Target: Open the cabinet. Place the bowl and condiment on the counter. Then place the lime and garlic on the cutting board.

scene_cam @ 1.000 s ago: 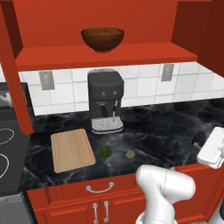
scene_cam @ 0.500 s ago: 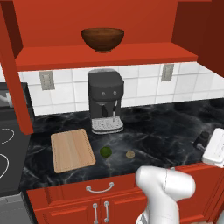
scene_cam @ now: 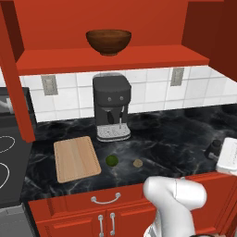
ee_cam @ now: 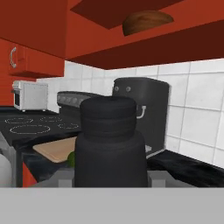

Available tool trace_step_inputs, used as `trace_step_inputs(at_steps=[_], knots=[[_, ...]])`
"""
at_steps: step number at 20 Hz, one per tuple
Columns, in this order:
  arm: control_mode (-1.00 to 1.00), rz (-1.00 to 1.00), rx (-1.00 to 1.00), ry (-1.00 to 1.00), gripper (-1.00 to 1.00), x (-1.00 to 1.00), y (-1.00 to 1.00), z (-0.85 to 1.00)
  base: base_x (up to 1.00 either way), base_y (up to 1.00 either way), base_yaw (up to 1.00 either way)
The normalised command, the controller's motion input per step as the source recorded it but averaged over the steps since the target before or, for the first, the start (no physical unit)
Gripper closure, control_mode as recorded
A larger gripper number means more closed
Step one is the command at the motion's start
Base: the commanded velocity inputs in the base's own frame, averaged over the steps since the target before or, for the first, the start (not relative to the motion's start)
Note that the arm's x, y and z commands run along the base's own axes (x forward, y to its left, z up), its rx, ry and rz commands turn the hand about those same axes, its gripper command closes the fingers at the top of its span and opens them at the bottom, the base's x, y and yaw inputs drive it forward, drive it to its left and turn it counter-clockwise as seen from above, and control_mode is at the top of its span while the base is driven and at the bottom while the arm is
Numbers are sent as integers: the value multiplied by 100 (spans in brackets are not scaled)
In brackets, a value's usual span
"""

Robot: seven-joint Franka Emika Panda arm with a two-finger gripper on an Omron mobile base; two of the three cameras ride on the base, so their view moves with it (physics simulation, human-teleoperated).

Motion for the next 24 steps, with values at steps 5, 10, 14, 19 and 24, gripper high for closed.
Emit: trace_step_inputs(at_steps=[5,10,14,19,24], knots=[[-100,1,1,0,100,8,0,0,0,0,0],[-100,2,0,0,100,16,0,-2,0,0,0],[-100,3,0,0,100,17,0,-8,0,0,0],[-100,9,0,0,100,2,0,-15,0,0,0],[-100,12,0,0,100,0,-1,-20,0,0,0]])
